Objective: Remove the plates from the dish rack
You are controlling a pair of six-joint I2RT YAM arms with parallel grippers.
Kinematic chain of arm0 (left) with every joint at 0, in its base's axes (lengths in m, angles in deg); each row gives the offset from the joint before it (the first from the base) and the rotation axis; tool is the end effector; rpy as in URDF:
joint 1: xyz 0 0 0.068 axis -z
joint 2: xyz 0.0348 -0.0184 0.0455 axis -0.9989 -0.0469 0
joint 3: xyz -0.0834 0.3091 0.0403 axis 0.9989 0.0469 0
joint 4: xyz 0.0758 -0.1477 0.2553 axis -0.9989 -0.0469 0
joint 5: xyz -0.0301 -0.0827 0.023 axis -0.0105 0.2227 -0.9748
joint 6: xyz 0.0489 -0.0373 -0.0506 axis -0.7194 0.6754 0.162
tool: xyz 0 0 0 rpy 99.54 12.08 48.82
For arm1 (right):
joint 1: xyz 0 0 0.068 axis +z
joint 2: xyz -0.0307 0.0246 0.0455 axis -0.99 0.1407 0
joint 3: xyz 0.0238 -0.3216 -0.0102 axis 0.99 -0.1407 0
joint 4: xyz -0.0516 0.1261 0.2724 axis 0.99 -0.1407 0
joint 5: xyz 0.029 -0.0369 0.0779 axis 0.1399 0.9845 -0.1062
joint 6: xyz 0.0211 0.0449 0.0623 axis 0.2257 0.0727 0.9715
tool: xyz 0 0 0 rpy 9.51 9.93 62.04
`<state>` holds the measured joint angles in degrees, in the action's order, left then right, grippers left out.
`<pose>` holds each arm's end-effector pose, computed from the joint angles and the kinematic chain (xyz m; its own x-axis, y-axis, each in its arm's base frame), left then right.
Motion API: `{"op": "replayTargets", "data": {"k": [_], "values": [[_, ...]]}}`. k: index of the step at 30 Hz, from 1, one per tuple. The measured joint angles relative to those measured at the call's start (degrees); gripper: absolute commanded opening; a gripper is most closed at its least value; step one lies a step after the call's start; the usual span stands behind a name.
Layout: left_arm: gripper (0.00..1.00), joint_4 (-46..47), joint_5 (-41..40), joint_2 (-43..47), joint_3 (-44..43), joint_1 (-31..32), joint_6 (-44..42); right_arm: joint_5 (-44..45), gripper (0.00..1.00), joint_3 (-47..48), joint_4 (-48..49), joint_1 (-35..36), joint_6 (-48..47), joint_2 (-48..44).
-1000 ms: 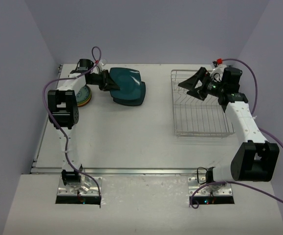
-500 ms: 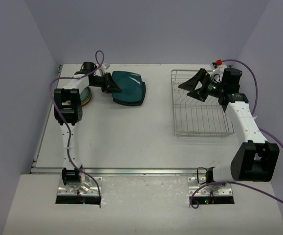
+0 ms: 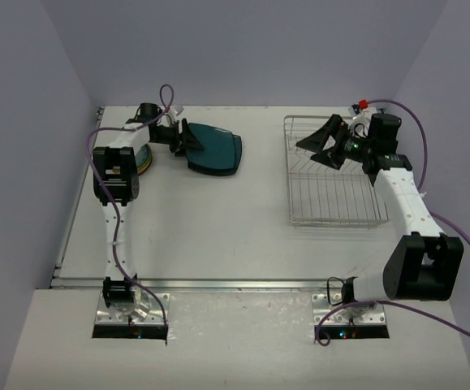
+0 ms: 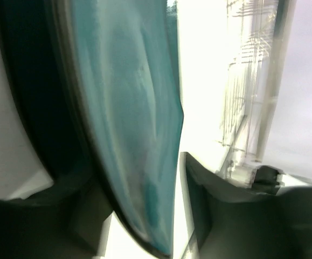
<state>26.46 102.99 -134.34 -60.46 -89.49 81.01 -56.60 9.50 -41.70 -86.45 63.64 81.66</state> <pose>0.6103 -0.0361 0.1403 -0.9345 -0.1425 -0.3262 0.2154 0.5031 -0.8369 0.3688 0.0187 0.3338 -0.7373 0.5537 -0.3870 -0.0525 0.5241 0.8500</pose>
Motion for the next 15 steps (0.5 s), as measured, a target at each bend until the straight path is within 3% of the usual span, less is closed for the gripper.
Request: {"op": "replayTargets", "data": {"k": [6, 8, 15], "values": [[0.86, -3.34, -4.57, 0.0, -1.68, 0.0, -2.46, -0.55, 0.99, 0.0, -0.91, 0.0, -0.31, 0.19], [1.0, -4.63, -5.64, 0.01, -2.26, 0.0, -3.07, -0.75, 0.99, 0.0, -1.06, 0.0, -0.34, 0.29], [1.0, -6.58, -13.02, 1.41, -3.52, 1.23, -5.22, -0.88, 0.99, 0.0, -1.39, 0.0, -0.69, 0.52]]}}
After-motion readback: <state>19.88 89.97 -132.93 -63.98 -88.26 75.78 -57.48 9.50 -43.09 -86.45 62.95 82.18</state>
